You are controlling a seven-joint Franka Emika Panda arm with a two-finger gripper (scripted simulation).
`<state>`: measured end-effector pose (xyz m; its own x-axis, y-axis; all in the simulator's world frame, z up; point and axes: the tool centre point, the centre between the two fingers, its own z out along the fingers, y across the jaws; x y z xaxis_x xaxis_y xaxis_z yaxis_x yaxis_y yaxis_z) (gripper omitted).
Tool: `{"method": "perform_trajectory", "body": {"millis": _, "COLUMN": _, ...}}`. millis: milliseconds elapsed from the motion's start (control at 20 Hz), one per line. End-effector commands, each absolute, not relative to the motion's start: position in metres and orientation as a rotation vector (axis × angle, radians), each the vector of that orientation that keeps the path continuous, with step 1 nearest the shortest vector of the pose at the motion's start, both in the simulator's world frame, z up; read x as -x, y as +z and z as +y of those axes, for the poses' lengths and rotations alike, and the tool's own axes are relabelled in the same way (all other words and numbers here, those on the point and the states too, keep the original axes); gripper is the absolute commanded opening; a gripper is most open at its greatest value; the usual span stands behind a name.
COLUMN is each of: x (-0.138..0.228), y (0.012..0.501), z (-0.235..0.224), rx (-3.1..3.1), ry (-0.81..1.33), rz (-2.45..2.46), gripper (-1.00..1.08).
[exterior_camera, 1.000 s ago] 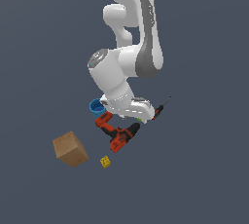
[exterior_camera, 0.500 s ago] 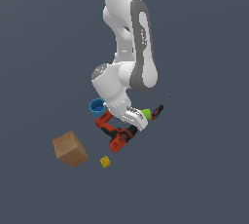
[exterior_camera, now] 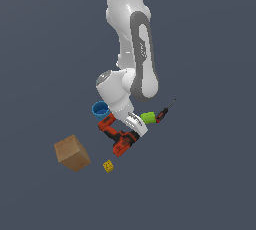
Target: Pick up a designated object from a clutter of objects.
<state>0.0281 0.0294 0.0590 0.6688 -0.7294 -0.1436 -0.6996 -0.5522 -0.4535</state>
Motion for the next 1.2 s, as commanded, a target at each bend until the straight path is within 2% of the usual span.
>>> {"method": "perform_trajectory", "body": {"millis": 0, "x": -0.027, "y": 0.056, "z": 0.029, "rx": 2.397, "ry": -0.084, "rz": 1.127, "gripper": 1.08}}
{"method": "perform_trajectory", "body": {"millis": 1000, "x": -0.034, "y": 0.029, "z": 0.041, "rx": 2.395, "ry": -0.083, "rz": 1.131, "gripper": 1.08}}
{"method": "perform_trajectory", "body": {"millis": 1050, "x": -0.034, "y": 0.029, "z": 0.041, "rx": 2.395, "ry": -0.083, "rz": 1.131, "gripper": -1.00}}
{"method": "perform_trajectory", "body": {"millis": 1150, "x": -0.034, "y": 0.029, "z": 0.041, "rx": 2.395, "ry": -0.083, "rz": 1.131, "gripper": -1.00}}
